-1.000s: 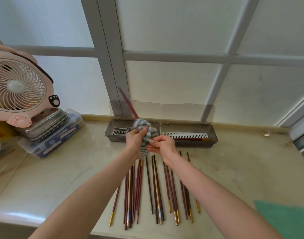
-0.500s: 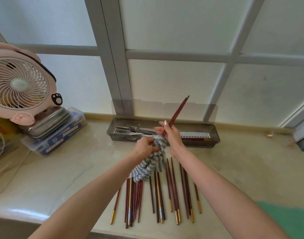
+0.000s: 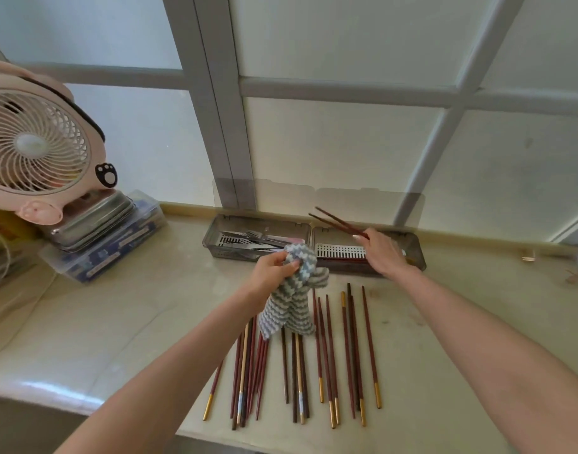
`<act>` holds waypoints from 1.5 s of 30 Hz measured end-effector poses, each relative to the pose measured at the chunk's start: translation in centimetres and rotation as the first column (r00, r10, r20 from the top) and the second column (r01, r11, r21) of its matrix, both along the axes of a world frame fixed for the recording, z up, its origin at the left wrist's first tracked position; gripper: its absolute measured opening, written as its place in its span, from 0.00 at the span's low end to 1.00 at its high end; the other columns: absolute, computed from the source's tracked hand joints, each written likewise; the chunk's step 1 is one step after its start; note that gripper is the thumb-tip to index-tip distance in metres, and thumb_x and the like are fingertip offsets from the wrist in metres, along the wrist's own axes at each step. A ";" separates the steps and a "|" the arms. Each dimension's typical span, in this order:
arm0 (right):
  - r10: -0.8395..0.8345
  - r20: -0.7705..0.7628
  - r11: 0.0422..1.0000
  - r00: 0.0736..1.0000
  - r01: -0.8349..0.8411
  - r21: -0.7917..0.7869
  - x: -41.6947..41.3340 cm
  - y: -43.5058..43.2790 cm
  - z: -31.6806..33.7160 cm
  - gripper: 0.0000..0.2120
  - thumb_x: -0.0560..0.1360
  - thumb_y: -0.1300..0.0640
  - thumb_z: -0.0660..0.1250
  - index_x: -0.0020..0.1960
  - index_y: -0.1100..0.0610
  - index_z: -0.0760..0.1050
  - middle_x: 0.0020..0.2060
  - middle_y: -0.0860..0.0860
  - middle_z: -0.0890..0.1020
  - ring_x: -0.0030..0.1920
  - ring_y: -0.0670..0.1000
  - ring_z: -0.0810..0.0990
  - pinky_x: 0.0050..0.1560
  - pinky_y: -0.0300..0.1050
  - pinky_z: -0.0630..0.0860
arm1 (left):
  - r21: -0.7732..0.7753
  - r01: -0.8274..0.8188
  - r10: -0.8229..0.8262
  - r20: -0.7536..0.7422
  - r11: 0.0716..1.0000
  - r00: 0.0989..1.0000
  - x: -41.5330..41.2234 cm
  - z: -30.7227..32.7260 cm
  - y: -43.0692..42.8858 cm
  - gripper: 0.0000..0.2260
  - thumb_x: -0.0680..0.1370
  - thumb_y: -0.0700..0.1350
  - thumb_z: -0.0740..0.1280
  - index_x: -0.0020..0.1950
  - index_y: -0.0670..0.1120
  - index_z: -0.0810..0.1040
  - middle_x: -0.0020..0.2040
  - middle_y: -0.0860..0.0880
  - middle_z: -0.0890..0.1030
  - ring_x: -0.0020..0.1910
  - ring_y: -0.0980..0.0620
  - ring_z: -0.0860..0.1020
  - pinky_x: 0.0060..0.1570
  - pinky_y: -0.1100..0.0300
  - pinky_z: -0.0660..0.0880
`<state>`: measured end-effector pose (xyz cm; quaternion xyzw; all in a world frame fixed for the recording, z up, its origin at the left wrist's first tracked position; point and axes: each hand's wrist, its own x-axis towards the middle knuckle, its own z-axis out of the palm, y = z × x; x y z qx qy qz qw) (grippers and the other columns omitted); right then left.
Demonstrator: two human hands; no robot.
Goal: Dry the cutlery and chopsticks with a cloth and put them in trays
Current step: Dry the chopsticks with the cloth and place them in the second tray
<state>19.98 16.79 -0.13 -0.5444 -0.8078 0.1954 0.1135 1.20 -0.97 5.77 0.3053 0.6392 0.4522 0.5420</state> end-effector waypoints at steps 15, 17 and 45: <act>0.051 0.170 0.927 0.984 0.017 -0.374 0.1 2.7 -6.1 0.32 0.76 0.34 0.57 0.62 0.60 0.74 0.60 0.58 0.77 0.58 0.58 0.75 0.62 0.53 0.70 | -0.044 -0.281 0.278 -0.065 0.959 0.958 -2.6 -1.6 -2.1 0.07 0.79 0.42 0.63 0.52 0.41 0.79 0.48 0.42 0.82 0.48 0.45 0.80 0.46 0.57 0.77; 0.058 0.154 0.983 0.986 -0.029 -0.184 -0.2 1.9 -5.8 0.26 0.79 0.39 0.54 0.60 0.58 0.76 0.58 0.58 0.78 0.56 0.56 0.76 0.60 0.51 0.71 | -0.016 -0.365 0.364 -0.034 0.931 0.931 -2.7 -1.4 -2.0 0.09 0.79 0.44 0.62 0.53 0.42 0.78 0.47 0.44 0.81 0.47 0.47 0.80 0.44 0.58 0.76; -0.030 0.148 0.960 0.988 0.070 -0.272 -15.2 -16.1 -8.8 0.19 0.78 0.52 0.65 0.63 0.64 0.69 0.58 0.59 0.75 0.54 0.57 0.80 0.49 0.46 0.77 | 0.122 -0.779 0.788 -0.103 0.615 0.606 -8.9 -2.4 -7.2 0.08 0.80 0.44 0.59 0.46 0.43 0.76 0.45 0.44 0.78 0.48 0.46 0.77 0.49 0.52 0.74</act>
